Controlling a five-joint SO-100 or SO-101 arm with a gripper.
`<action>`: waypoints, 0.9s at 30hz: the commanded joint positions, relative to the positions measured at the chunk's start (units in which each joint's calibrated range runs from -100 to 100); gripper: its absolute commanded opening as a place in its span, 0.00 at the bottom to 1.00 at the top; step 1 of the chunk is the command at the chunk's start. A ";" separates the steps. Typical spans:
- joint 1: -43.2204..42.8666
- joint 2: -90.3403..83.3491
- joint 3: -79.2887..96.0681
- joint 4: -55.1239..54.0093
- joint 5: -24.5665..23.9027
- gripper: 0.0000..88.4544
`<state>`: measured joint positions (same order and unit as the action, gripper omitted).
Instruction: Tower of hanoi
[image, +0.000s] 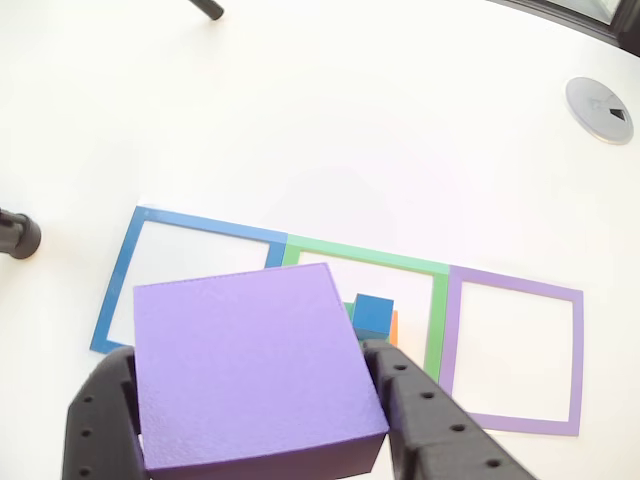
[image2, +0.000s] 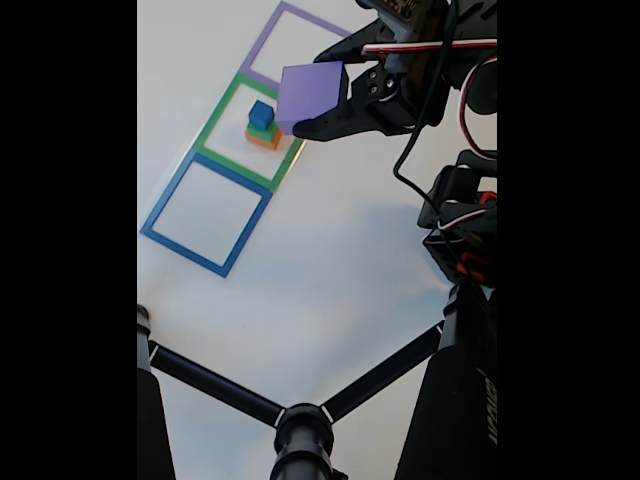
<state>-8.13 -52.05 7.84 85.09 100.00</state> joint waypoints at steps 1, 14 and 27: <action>-2.32 0.98 0.89 -0.47 0.00 0.19; -4.14 0.01 43.62 -41.77 0.00 0.19; -11.33 18.82 71.98 -96.02 0.00 0.19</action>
<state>-17.61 -39.97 78.93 2.62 99.46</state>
